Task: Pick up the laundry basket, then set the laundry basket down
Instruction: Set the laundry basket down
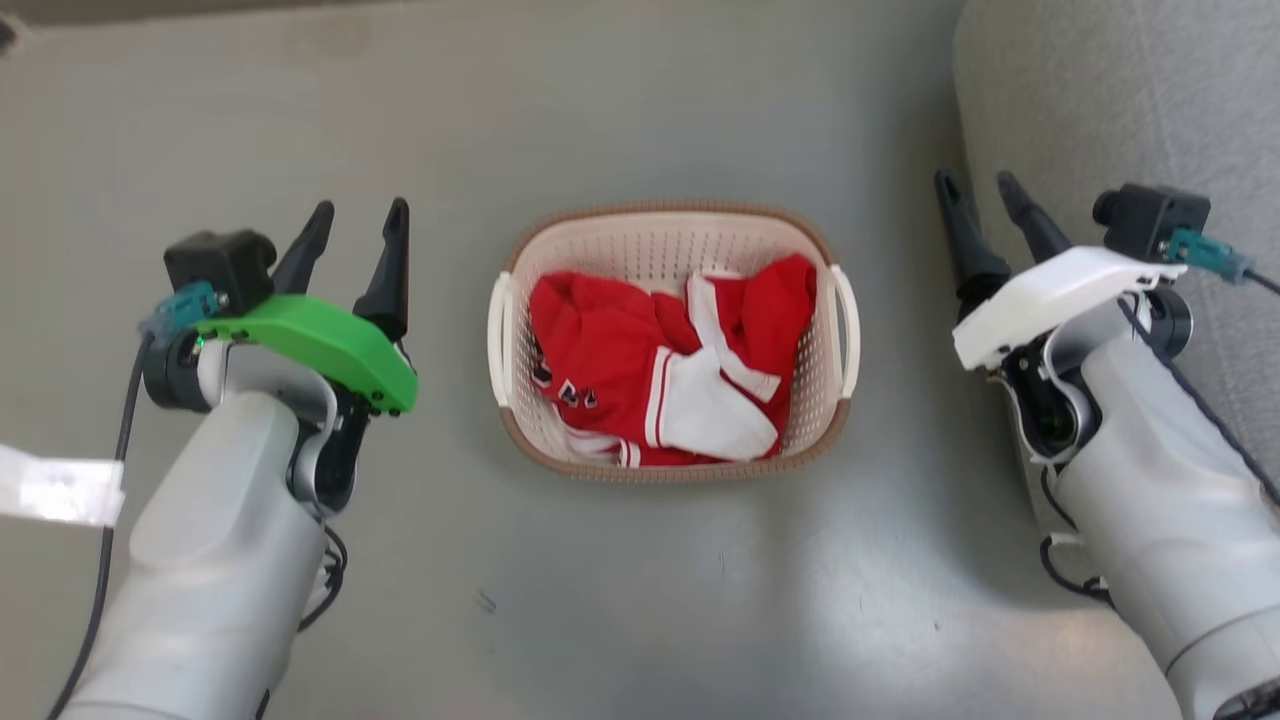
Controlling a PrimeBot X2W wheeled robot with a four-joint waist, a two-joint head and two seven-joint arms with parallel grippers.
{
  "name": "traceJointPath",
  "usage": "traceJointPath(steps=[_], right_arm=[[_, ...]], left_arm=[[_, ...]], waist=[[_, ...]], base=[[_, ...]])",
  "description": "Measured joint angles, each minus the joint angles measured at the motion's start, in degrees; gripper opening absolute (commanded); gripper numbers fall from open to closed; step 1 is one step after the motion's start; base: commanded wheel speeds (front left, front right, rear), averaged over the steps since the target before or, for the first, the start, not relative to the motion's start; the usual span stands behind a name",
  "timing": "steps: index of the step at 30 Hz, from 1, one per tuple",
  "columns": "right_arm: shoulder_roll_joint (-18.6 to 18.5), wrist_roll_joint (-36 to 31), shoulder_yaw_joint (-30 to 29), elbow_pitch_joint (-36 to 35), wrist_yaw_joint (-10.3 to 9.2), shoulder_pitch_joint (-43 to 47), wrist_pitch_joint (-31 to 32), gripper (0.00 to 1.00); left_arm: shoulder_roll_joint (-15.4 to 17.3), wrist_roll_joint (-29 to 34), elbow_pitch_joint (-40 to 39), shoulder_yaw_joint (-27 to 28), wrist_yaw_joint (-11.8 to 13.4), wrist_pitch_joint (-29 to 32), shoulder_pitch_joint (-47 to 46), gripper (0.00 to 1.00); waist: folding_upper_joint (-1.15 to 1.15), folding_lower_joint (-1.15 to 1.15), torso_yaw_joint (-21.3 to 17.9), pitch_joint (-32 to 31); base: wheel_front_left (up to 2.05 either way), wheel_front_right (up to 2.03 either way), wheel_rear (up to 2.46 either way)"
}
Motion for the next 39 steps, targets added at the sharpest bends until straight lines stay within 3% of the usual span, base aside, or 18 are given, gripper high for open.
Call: traceJointPath(steps=[25,39], right_arm=[[2.5,-6.4,-6.3,-11.7,-0.54,18.4,-0.1,1.00],[3.5,-9.9,-9.2,-18.9,-1.20,24.2,-0.1,1.00]], left_arm=[[-2.0,6.8,-13.1,10.1,0.5,0.0,21.5,1.00],[-2.8,11.6,-20.2,13.5,0.5,0.0,27.7,1.00]], waist=[[0.00,0.00,0.3,-17.7],[0.00,0.00,0.4,-20.0]], base=[[0.00,0.00,0.00],[0.00,0.00,0.00]])
